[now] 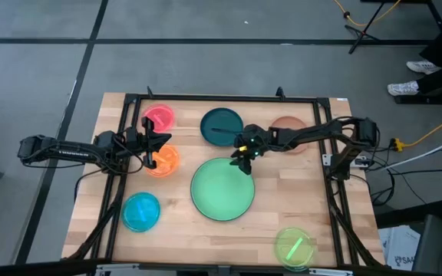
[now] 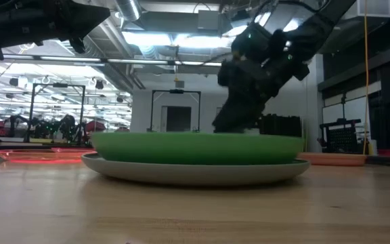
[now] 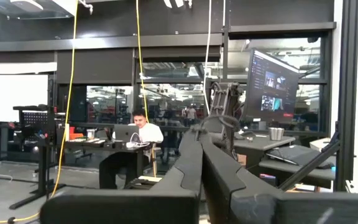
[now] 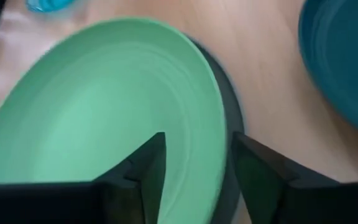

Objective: Stack plastic plates
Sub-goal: Stack the dark blue plate on top of the green plate

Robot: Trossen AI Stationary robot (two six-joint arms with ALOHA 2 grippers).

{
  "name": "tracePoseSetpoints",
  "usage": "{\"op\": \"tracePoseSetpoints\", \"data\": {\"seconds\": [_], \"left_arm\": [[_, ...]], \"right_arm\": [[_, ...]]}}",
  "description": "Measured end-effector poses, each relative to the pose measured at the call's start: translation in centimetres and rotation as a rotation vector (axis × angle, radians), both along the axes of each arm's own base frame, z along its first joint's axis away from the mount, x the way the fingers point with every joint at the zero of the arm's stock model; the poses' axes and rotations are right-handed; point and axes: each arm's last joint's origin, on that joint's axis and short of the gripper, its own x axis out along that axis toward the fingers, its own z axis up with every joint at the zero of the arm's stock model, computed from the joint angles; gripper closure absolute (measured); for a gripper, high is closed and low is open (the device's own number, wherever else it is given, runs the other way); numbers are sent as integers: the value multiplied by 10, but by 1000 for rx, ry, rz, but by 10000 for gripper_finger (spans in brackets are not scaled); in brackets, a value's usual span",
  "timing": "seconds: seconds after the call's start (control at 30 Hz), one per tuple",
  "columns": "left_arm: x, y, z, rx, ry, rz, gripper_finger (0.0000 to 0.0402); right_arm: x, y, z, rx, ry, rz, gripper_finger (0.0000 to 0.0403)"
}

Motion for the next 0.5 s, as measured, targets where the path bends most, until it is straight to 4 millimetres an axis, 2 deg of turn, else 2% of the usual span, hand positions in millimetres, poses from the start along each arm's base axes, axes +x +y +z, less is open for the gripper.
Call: {"op": "tracePoseSetpoints", "data": {"seconds": [0.23, 0.5], "left_arm": [[0, 0, 0, -6, -2, -3, 401], [0, 0, 0, -33, -13, -14, 401]], "right_arm": [[-19, 9, 40, -87, -30, 27, 217], [-72, 29, 78, -237, 100, -9, 219]]}}
